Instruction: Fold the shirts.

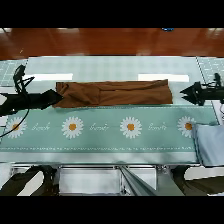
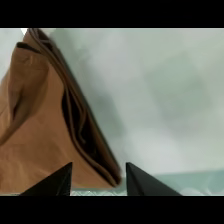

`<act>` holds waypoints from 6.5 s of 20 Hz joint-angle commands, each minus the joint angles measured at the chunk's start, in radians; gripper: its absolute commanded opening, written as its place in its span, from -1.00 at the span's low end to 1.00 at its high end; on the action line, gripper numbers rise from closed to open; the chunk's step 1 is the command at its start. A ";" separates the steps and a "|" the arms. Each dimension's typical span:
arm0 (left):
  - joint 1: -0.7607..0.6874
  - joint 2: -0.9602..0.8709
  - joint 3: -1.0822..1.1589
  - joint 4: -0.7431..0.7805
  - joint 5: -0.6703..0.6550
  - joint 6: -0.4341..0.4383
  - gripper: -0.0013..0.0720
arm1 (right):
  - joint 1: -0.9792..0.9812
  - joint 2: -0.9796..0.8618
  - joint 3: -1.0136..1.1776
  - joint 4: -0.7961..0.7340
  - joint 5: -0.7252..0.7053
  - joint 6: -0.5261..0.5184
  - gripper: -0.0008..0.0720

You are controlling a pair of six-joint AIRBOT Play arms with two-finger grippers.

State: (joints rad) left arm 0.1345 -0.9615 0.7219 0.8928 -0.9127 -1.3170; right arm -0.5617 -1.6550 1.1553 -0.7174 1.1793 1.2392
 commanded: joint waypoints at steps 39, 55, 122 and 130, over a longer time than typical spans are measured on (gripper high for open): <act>-0.923 -1.191 1.226 -0.160 -0.221 -0.166 -0.93 | 0.285 0.832 -0.062 -0.242 0.256 0.161 -0.90; -0.293 -0.442 0.692 0.069 -0.299 -0.039 -0.93 | 0.771 0.586 -0.034 0.033 -0.223 0.173 -0.90; -0.042 0.169 -0.022 -0.055 -0.124 -0.003 -0.93 | 0.737 0.086 0.388 -0.151 0.027 0.376 -0.90; -0.042 0.161 -0.022 -0.056 -0.126 -0.003 -0.93 | 0.501 0.182 0.690 -0.245 0.305 0.494 -0.90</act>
State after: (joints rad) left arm 0.0933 -0.7998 0.7002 0.8371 -1.0389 -1.3209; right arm 0.0322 -1.5223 1.7744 -0.9291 1.3907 1.6806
